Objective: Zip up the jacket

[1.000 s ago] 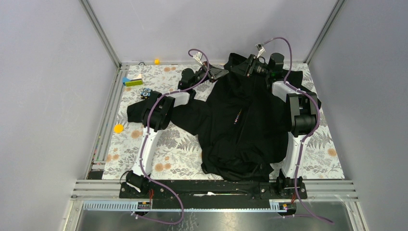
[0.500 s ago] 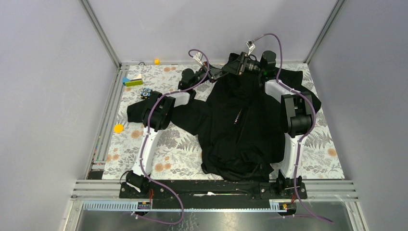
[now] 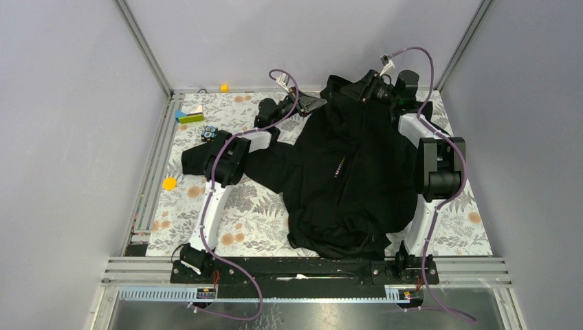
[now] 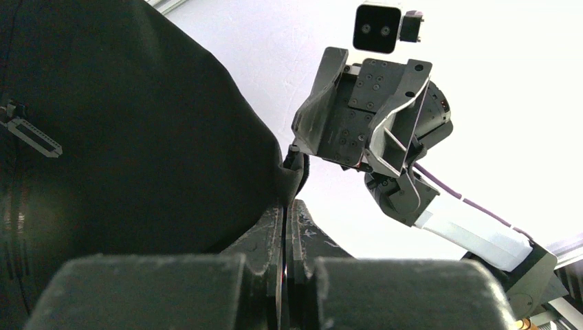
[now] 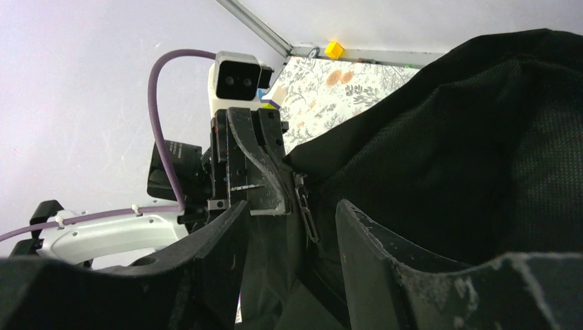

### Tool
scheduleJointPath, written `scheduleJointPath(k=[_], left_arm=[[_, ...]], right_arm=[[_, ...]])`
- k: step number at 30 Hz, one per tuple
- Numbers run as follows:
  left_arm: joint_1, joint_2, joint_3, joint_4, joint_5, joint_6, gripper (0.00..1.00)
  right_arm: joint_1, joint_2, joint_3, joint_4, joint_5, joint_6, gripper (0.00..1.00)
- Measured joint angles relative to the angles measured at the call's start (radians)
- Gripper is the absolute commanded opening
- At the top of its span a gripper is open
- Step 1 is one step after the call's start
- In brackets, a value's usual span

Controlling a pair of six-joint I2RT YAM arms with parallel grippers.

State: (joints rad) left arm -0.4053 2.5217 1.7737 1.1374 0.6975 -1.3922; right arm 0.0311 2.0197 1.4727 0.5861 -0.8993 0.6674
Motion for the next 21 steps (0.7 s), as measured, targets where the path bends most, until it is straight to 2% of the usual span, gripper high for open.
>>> scheduleJointPath(k=[7, 16, 21], left_arm=[[-0.001, 0.019, 0.014, 0.012, 0.010, -0.011, 0.00], [-0.004, 0.021, 0.021, 0.017, 0.015, -0.015, 0.00], [-0.008, 0.021, 0.030, 0.016, 0.020, -0.015, 0.00]], right_arm=[[0.011, 0.093, -0.001, 0.206, -0.017, 0.174, 0.51], [0.040, 0.154, 0.022, 0.212, -0.021, 0.205, 0.51], [0.056, 0.176, 0.053, 0.214, -0.030, 0.222, 0.41]])
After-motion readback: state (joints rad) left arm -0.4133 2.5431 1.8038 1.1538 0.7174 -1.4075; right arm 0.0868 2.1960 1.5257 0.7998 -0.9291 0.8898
